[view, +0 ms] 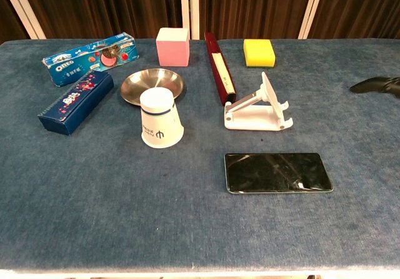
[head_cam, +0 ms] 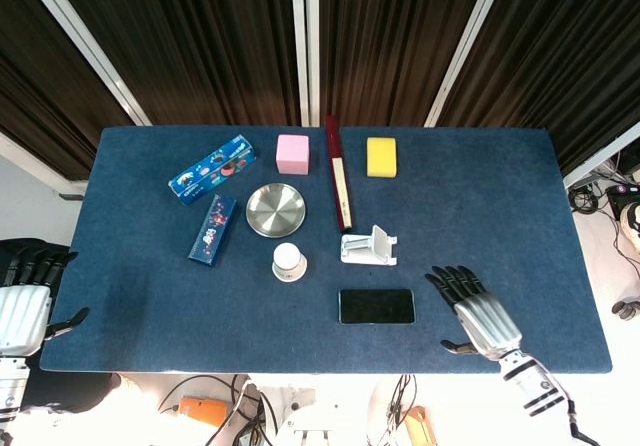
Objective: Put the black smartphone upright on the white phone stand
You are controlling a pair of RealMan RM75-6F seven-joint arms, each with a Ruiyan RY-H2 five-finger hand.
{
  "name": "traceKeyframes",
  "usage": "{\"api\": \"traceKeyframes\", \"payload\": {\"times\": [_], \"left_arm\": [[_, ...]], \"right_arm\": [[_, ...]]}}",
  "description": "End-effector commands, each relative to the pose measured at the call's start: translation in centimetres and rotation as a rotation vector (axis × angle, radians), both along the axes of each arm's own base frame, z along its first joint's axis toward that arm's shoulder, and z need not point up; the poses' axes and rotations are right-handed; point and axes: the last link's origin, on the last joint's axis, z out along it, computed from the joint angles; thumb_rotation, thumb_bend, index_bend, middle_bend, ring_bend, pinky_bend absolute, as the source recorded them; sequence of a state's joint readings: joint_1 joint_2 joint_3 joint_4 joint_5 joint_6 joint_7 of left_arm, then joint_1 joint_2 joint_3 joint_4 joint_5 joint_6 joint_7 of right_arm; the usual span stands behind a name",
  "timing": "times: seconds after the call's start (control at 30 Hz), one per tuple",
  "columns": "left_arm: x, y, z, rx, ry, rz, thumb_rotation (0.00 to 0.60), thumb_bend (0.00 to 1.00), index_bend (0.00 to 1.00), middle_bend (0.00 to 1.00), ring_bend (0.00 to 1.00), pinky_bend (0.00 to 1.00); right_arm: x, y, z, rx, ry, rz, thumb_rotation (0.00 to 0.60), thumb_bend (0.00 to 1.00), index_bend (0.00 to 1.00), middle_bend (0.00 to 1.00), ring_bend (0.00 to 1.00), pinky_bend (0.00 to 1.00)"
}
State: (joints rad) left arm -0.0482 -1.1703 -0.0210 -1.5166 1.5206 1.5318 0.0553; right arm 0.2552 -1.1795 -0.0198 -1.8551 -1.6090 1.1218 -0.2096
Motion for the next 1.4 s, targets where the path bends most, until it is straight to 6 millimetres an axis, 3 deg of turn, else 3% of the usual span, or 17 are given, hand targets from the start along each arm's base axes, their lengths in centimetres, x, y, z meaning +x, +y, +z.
{"api": "traceKeyframes", "payload": {"times": [0.03, 0.27, 0.57, 0.8, 1.07, 1.4], "left_arm": [[0.0, 0.1, -0.1, -0.001, -0.001, -0.003, 0.600, 0.09, 0.17, 0.19, 0.11, 0.00], [-0.4, 0.2, -0.1, -0.006, 0.000, 0.002, 0.600, 0.09, 0.17, 0.19, 0.12, 0.00], [-0.9, 0.3, -0.1, -0.015, 0.002, 0.016, 0.600, 0.09, 0.17, 0.19, 0.12, 0.00], [-1.1, 0.5, -0.1, -0.019, 0.005, 0.017, 0.600, 0.09, 0.17, 0.19, 0.12, 0.00], [-1.3, 0.5, 0.0, -0.020, 0.008, 0.025, 0.600, 0.09, 0.17, 0.19, 0.11, 0.00], [-1.5, 0.5, 0.0, -0.023, 0.009, 0.035, 0.600, 0.09, 0.17, 0.19, 0.11, 0.00]], "right_arm": [[3.2, -0.9, -4.9, 0.075, 0.032, 0.033, 0.600, 0.26, 0.09, 0.08, 0.00, 0.04], [5.7, -2.1, -8.7, 0.083, 0.050, 0.041, 0.600, 0.26, 0.20, 0.08, 0.00, 0.05], [7.5, -3.4, -11.3, 0.105, 0.078, 0.001, 0.600, 0.27, 0.21, 0.05, 0.00, 0.05], [8.3, -4.0, -12.3, 0.122, 0.091, -0.030, 0.600, 0.37, 0.23, 0.03, 0.00, 0.05], [8.6, -4.6, -12.8, 0.174, 0.091, -0.063, 0.600, 0.38, 0.22, 0.01, 0.00, 0.05], [8.8, -5.1, -13.1, 0.222, 0.135, -0.071, 0.600, 0.47, 0.24, 0.00, 0.00, 0.00]]}}
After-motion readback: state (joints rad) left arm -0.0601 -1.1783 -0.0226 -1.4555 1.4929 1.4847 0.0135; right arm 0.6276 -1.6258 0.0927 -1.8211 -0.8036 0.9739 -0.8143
